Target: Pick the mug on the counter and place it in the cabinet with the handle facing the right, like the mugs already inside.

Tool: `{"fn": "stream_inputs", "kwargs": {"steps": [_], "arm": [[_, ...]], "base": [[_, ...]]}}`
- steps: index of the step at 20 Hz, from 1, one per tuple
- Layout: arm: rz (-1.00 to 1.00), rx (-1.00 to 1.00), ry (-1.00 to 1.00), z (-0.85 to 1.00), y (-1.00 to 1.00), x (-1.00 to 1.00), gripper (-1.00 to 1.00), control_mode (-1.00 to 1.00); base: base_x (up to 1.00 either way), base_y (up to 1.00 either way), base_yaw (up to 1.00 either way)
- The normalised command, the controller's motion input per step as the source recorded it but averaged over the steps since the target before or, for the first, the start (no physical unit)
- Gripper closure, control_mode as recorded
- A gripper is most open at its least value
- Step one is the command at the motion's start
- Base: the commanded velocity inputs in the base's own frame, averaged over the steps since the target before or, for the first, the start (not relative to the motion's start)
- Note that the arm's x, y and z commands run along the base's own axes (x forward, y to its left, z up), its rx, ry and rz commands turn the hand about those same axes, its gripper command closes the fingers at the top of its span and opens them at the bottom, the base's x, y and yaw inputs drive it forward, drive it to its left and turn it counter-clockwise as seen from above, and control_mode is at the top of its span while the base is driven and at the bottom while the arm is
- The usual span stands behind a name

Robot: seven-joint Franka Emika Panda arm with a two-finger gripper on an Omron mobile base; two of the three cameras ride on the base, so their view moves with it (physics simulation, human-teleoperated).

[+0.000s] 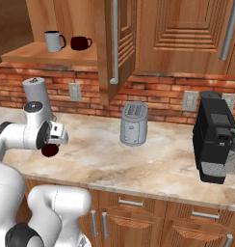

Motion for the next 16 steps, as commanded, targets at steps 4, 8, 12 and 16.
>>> {"fn": "stream_inputs", "kwargs": {"steps": [4, 8, 12, 16], "arm": [[0.03, 0.00, 0.00, -0.30, 0.21, 0.00, -1.00, -1.00], [0.02, 0.00, 0.00, -0.24, 0.19, 0.00, -1.00, -1.00], [0.00, 0.00, 0.00, -0.22, 0.20, 0.01, -1.00, -1.00], [0.00, 0.00, 0.00, -0.23, 0.22, 0.07, -1.00, -1.00]], "base": [[0.00, 0.00, 0.00], [0.00, 0.00, 0.00], [0.00, 0.00, 0.00], [0.00, 0.00, 0.00]]}}
